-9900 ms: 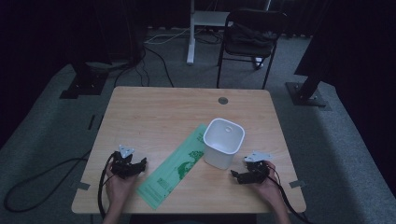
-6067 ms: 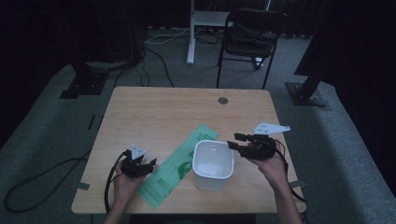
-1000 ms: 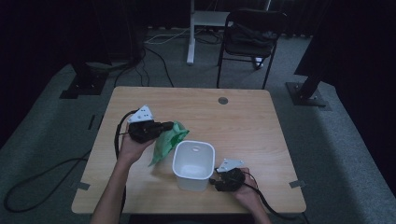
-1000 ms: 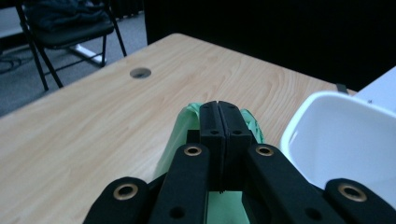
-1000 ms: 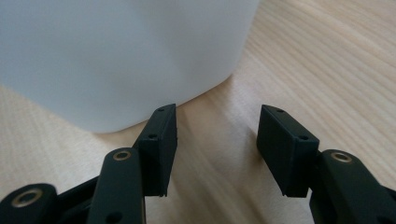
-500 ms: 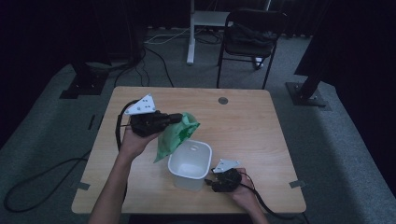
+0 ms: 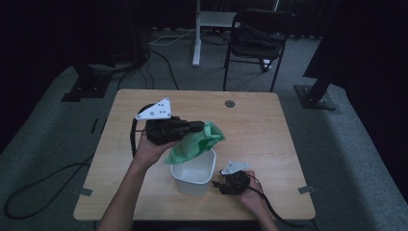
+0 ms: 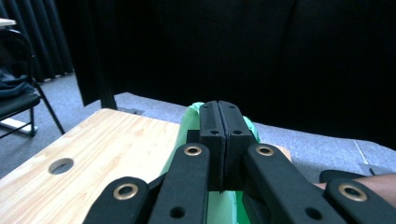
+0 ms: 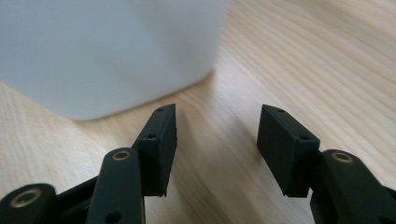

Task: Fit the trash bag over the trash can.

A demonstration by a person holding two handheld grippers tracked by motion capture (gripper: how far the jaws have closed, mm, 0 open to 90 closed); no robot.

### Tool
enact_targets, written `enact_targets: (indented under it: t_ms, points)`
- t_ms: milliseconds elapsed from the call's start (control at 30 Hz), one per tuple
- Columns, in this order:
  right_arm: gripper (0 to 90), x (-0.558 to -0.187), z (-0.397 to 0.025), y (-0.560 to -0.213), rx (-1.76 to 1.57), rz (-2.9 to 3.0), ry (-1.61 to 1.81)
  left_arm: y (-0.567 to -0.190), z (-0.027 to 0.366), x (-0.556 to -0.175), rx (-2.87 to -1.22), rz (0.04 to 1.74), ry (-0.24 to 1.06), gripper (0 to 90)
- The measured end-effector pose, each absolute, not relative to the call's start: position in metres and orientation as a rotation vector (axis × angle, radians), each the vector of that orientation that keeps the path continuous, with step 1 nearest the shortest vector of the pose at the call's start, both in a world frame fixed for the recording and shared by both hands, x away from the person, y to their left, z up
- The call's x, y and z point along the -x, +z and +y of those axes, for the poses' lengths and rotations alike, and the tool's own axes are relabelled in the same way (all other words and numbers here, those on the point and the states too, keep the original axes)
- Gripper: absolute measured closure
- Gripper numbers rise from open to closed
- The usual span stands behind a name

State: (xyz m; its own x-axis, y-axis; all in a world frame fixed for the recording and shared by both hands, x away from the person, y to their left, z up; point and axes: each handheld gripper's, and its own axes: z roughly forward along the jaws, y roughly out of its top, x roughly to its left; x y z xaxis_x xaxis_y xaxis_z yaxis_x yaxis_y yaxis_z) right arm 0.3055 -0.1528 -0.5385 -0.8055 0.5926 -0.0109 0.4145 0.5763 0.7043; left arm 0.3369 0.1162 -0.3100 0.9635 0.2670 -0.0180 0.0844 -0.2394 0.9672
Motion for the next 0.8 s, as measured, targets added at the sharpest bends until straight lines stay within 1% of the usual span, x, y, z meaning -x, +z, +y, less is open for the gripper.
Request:
enact_targets:
  t_ms: [67,167,367,567,633,800]
  points:
    - [46.8,-0.306,-0.156,-0.538,-0.848,2.555,1.050,-0.310,0.113,-0.335,-1.816,0.249,0.166,90.0]
    - [46.9,-0.310,-0.174,-0.535,-0.919,2.509,1.061,-0.312,0.107,-0.331,-1.816,0.228,0.136,90.0]
    - [46.9,-0.313,-0.189,-0.532,-0.975,2.462,1.072,-0.310,0.091,-0.326,-1.828,0.189,0.105,89.9]
    - [46.9,-0.315,-0.194,-0.532,-0.990,2.450,1.073,-0.307,0.085,-0.322,-1.832,0.161,0.091,89.8]
    - [46.8,-0.315,-0.194,-0.532,-0.986,2.452,1.071,-0.307,0.084,-0.321,-1.842,0.153,0.110,89.7]
    - [46.9,-0.315,-0.195,-0.532,-0.992,2.446,1.071,-0.321,0.085,-0.324,-1.859,0.164,0.076,89.4]
